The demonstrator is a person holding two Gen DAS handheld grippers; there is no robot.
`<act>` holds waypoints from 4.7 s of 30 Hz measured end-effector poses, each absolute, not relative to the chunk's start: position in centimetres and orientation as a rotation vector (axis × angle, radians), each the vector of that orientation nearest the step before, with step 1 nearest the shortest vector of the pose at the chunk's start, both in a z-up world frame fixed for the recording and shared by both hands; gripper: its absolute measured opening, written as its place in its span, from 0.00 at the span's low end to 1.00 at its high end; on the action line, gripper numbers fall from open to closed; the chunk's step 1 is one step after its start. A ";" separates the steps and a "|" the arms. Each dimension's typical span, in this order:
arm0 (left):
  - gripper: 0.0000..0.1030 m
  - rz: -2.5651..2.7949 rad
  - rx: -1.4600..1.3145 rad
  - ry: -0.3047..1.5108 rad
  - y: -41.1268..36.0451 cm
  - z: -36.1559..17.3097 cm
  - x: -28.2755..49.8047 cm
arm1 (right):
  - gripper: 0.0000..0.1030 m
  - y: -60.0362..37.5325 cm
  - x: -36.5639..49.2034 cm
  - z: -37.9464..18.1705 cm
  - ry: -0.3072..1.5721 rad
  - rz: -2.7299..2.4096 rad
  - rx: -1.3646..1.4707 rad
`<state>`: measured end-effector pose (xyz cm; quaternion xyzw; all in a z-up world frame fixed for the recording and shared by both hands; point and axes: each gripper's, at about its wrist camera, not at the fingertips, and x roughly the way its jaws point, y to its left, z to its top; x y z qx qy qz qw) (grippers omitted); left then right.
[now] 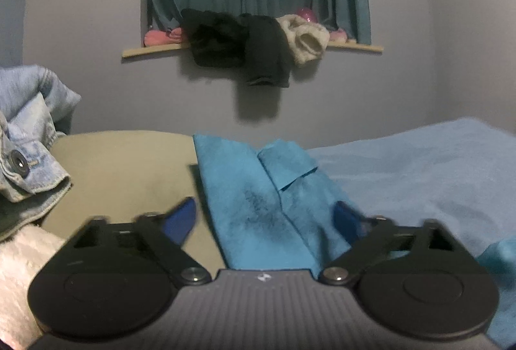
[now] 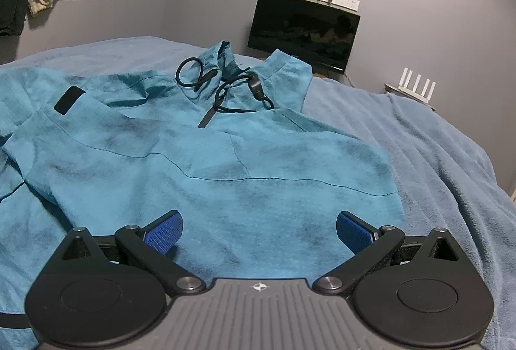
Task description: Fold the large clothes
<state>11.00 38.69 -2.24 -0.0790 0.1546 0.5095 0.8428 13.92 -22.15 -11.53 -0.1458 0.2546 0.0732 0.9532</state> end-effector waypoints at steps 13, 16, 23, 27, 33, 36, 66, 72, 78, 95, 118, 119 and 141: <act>0.01 0.864 -0.282 0.145 37.1 1.4 8.8 | 1.00 -21.9 13.4 -11.7 0.511 0.170 -0.332; 0.00 0.748 -0.276 0.082 34.0 3.4 8.7 | 1.00 -21.8 13.2 -11.7 0.506 0.170 -0.341; 0.00 0.415 -0.178 -0.013 23.3 6.8 9.6 | 1.00 -21.3 13.0 -11.9 0.503 0.183 -0.372; 0.00 0.218 -0.176 0.000 16.8 7.4 11.5 | 1.00 -21.1 12.9 -11.8 0.491 0.179 -0.384; 0.00 -0.051 -0.157 0.053 6.0 6.8 14.6 | 1.00 -21.6 12.9 -11.7 0.485 0.151 -0.352; 0.00 -0.158 -0.152 0.123 1.4 4.8 16.2 | 1.00 -22.2 13.1 -11.7 0.492 0.140 -0.323; 0.76 0.027 -0.185 0.544 12.7 -1.1 19.4 | 0.80 -23.1 16.2 -10.2 0.726 0.404 0.191; 0.76 0.000 -0.131 0.561 11.2 -2.3 20.1 | 0.66 -20.3 17.8 -11.6 0.792 0.323 0.068; 0.76 -0.009 -0.062 0.554 10.4 -1.1 18.7 | 0.63 -19.6 18.6 -11.8 0.808 0.256 0.052; 0.76 -0.016 -0.035 0.541 9.9 -0.4 18.4 | 0.64 -20.2 19.1 -12.1 0.807 0.287 0.097; 0.76 -0.107 0.059 0.587 8.1 -1.9 18.7 | 0.02 -30.6 16.7 -3.3 0.465 0.064 0.149; 0.76 -0.114 0.059 0.587 8.1 -2.0 18.7 | 0.02 -31.0 16.6 -3.0 0.445 0.043 0.133; 0.76 -0.091 0.119 0.833 7.3 -8.0 22.4 | 0.59 -33.8 20.9 -9.9 0.709 -0.050 0.164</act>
